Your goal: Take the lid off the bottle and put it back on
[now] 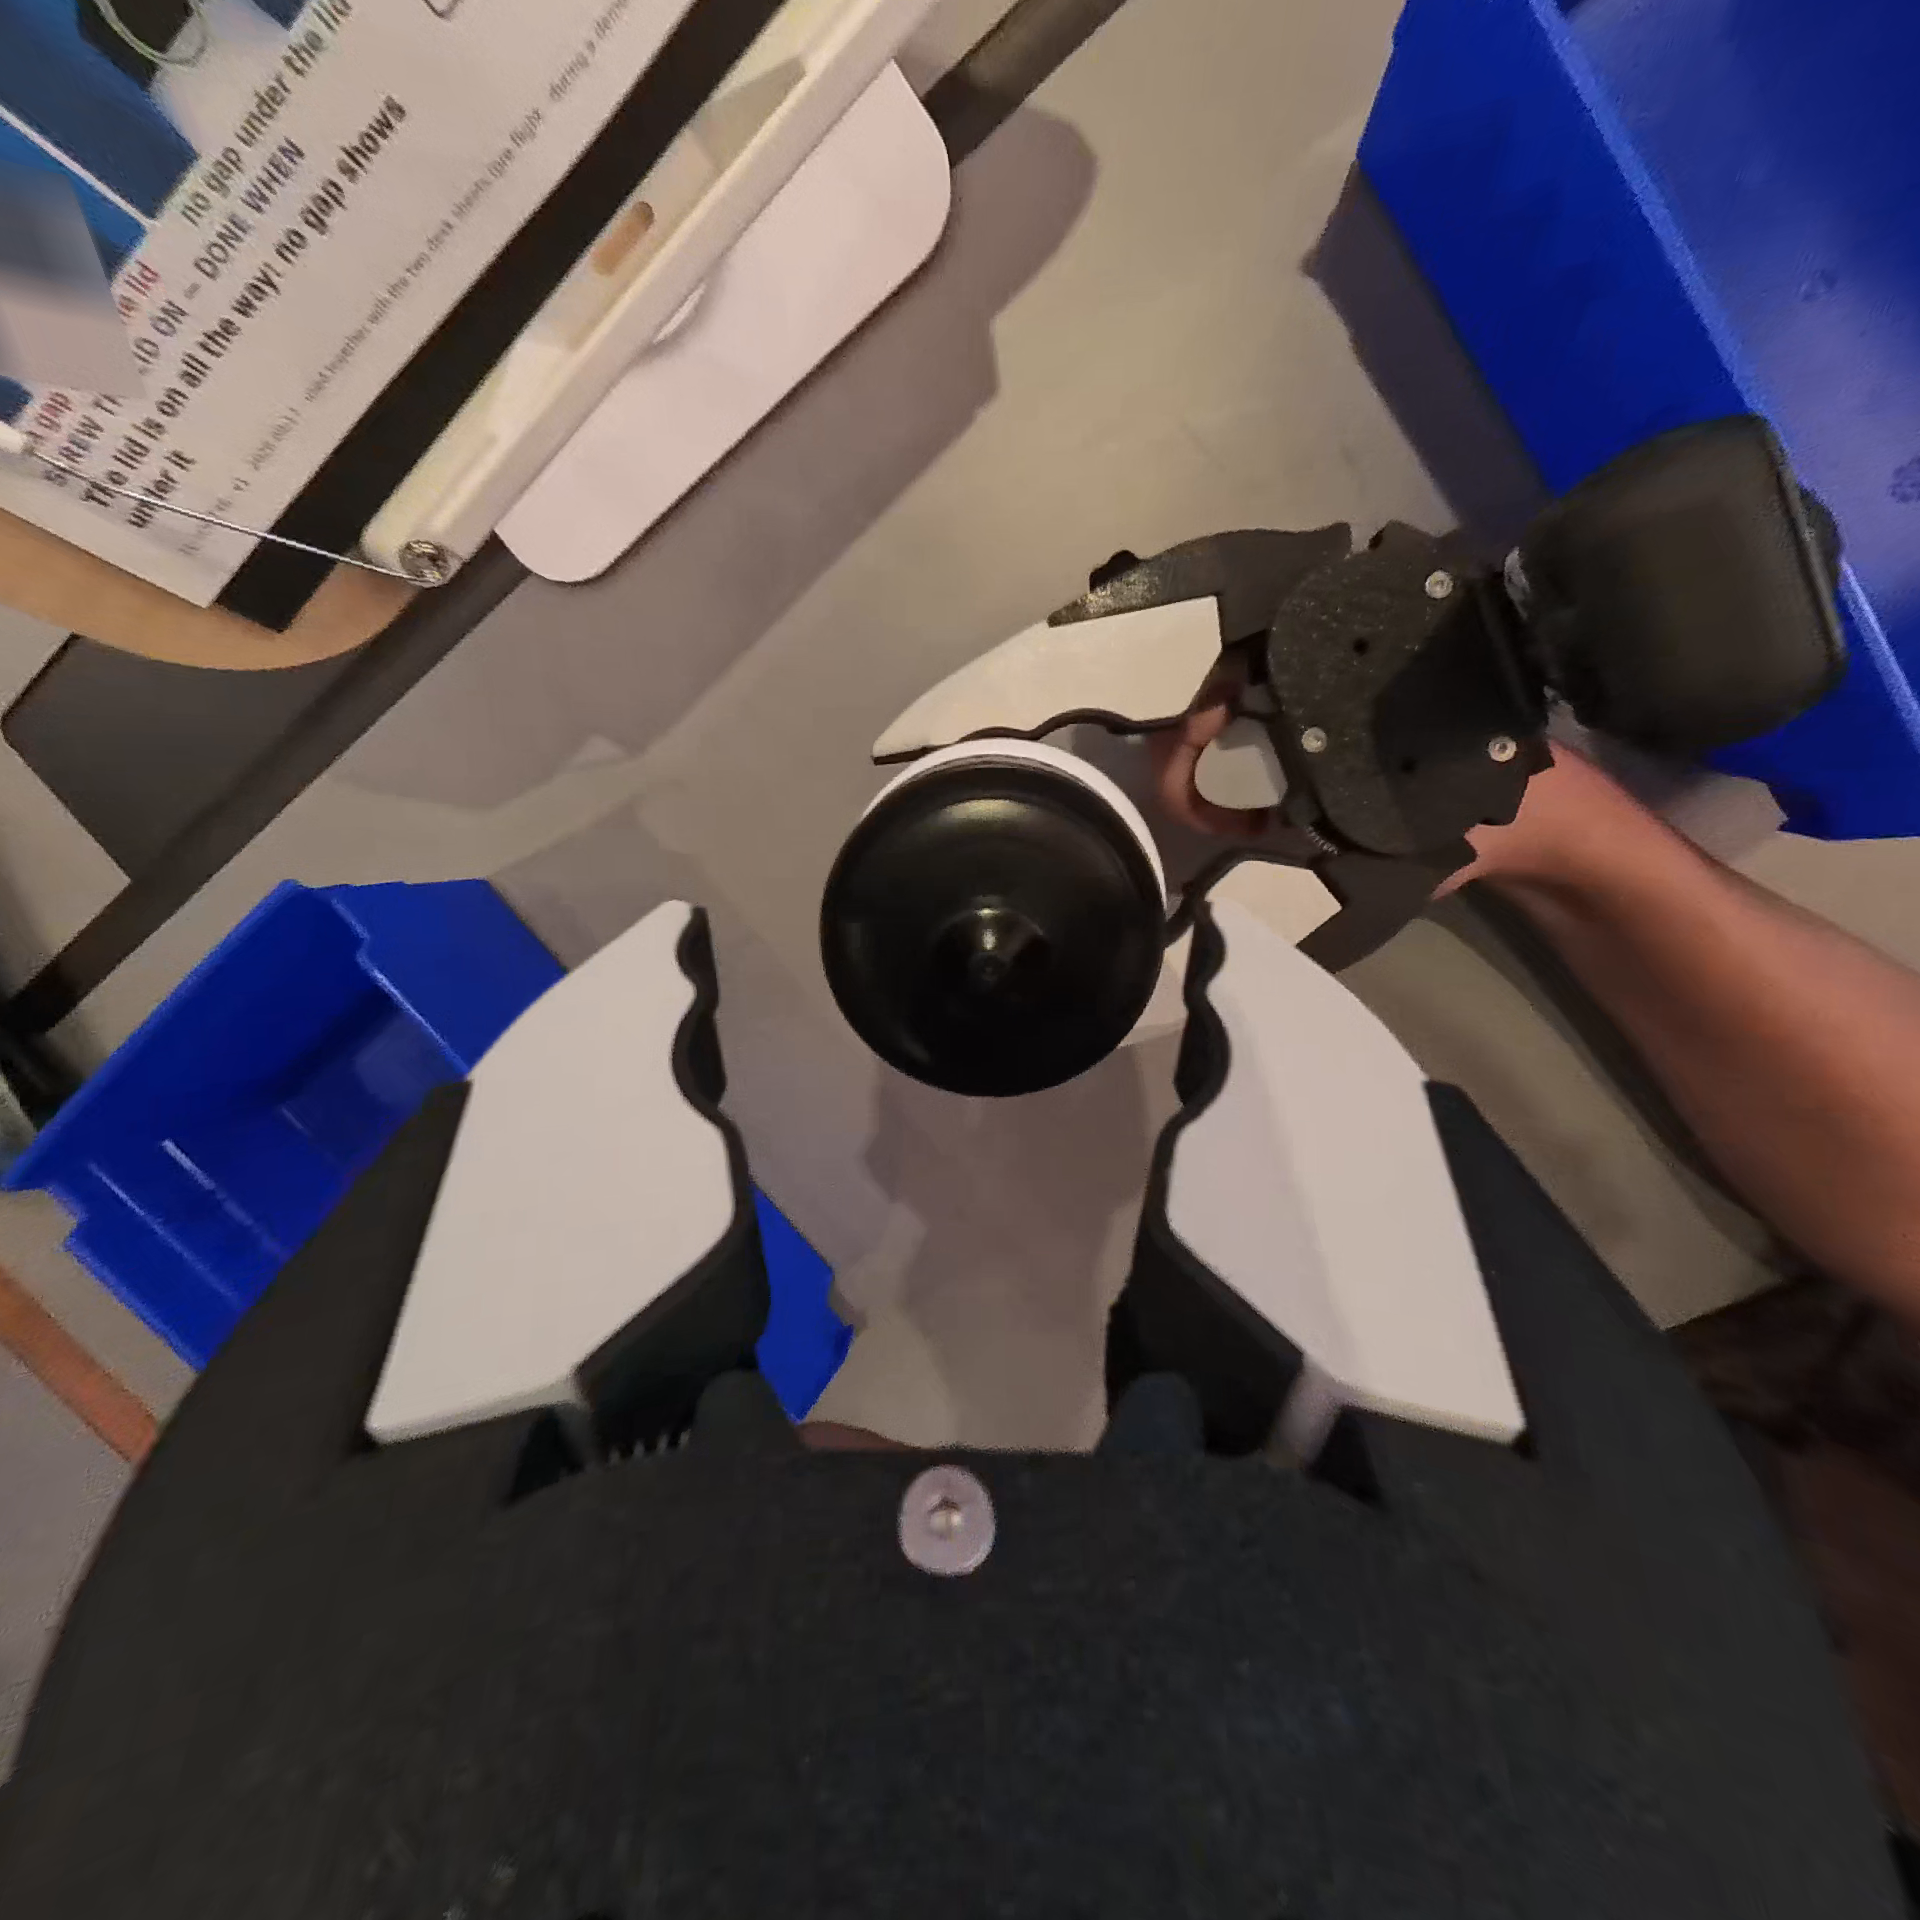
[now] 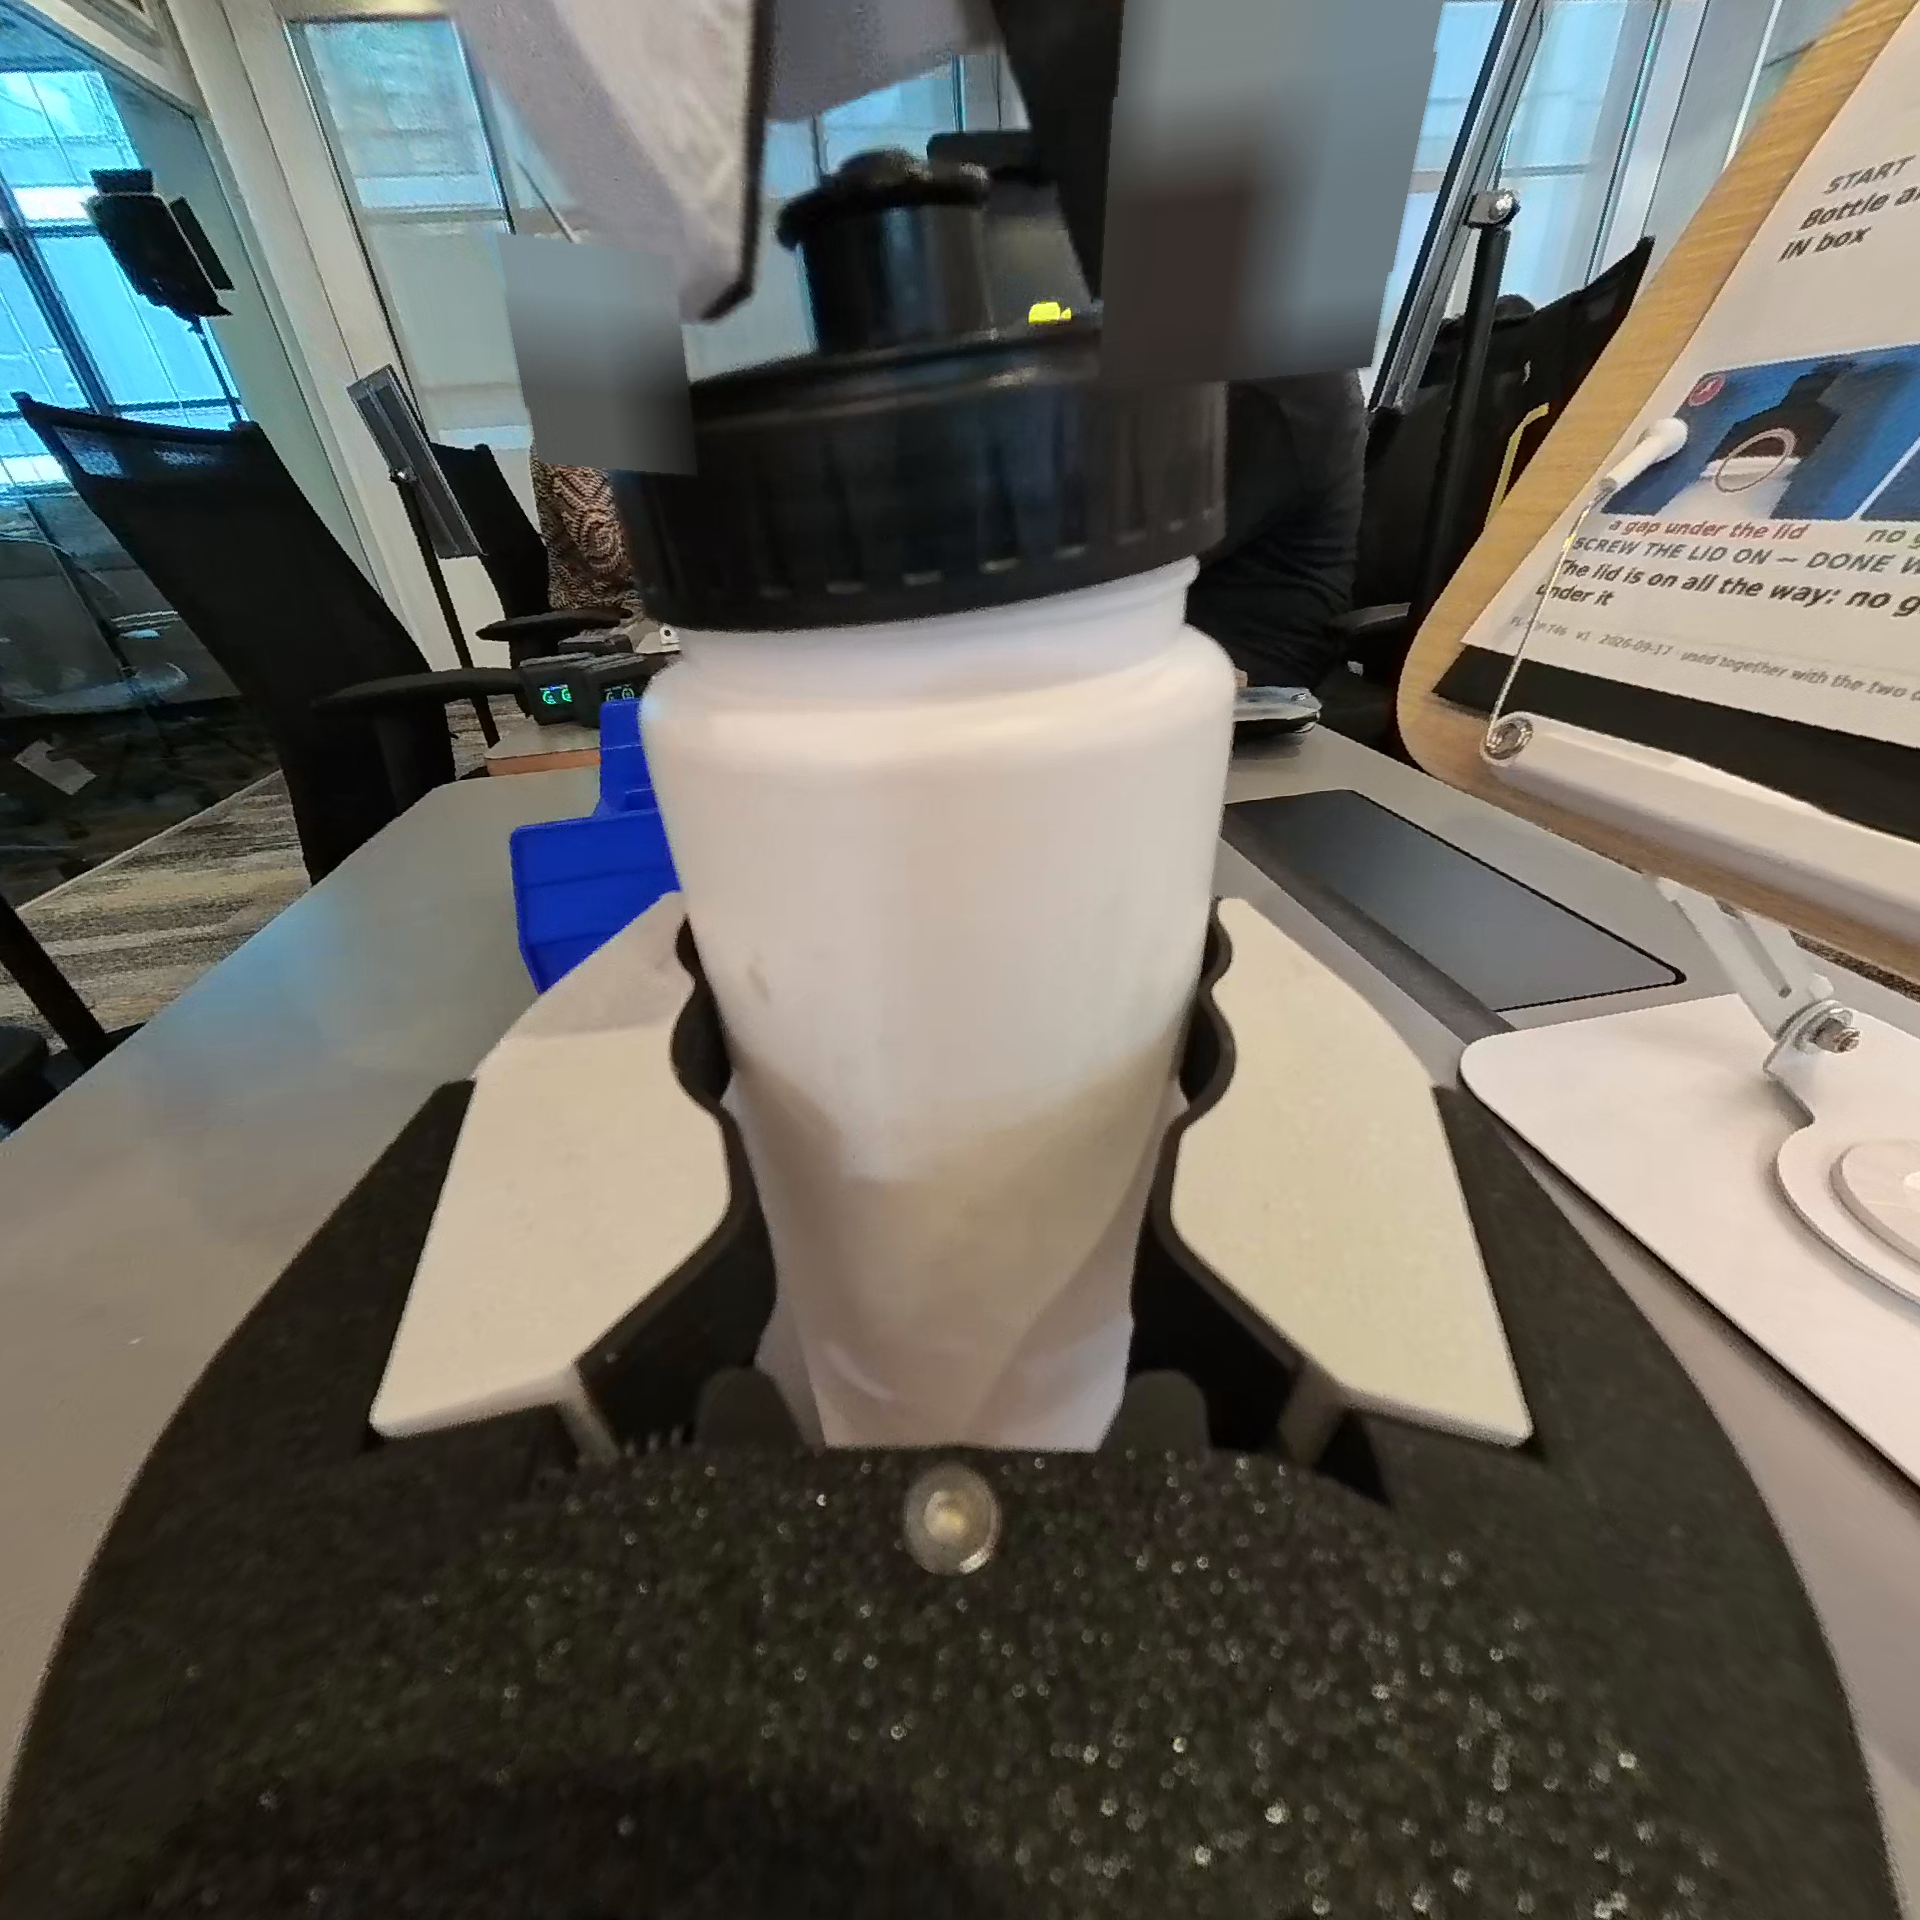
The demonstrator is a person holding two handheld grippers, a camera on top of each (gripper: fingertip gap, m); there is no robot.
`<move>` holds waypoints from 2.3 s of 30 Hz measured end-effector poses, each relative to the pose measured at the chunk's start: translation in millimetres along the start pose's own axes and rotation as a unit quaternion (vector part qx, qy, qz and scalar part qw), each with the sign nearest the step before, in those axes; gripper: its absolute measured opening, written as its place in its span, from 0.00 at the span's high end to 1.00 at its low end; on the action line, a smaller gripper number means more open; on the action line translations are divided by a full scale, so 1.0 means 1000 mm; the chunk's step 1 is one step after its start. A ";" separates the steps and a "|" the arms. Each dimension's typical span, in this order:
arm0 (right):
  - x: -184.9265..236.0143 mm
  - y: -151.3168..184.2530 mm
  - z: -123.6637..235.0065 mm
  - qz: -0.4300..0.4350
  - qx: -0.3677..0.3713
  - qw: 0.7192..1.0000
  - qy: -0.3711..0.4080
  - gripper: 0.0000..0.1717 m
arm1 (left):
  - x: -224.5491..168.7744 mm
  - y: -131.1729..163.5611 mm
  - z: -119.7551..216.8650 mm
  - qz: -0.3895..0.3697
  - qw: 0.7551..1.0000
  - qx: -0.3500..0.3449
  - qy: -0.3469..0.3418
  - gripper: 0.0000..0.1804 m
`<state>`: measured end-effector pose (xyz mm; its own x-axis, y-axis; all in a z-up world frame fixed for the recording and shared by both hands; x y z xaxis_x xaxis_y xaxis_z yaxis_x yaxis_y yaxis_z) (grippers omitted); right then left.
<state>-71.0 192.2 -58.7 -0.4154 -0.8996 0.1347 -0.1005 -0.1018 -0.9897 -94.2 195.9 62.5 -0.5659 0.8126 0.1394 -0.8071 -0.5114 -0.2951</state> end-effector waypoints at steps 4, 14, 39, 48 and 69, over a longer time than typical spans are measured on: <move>0.000 0.000 0.000 0.000 0.002 1.000 0.001 0.49 | -0.003 0.003 -0.007 -0.003 1.000 0.016 0.015 0.58; 0.002 0.000 -0.003 0.000 0.004 1.000 -0.002 0.49 | 0.000 0.003 -0.007 -0.201 0.975 0.057 0.071 0.63; 0.002 0.000 -0.003 -0.002 0.005 1.000 -0.001 0.49 | 0.005 0.006 0.000 -0.013 1.000 0.019 0.016 0.57; 0.002 0.001 -0.002 -0.003 0.006 1.000 -0.003 0.49 | 0.000 0.004 -0.001 -0.109 0.991 0.047 0.061 0.67; 0.002 0.001 -0.002 -0.008 0.002 1.000 -0.006 0.49 | -0.004 0.006 0.010 -0.307 0.950 0.030 0.041 0.48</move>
<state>-73.7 191.4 -59.7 -0.4029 -0.9030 0.1493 -0.1024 -0.1176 -0.9878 -98.5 187.2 69.7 0.0283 0.9809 0.1926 -0.9904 0.0536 -0.1273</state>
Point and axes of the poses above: each gripper's, where its closed fingertips meet, z back along the fingers, y out of its underside, x = y × z across the jaws, the point moved 5 cm from there along z, back along the fingers, and after that the axes turned 4 degrees about -z, right-handed, at the moved point
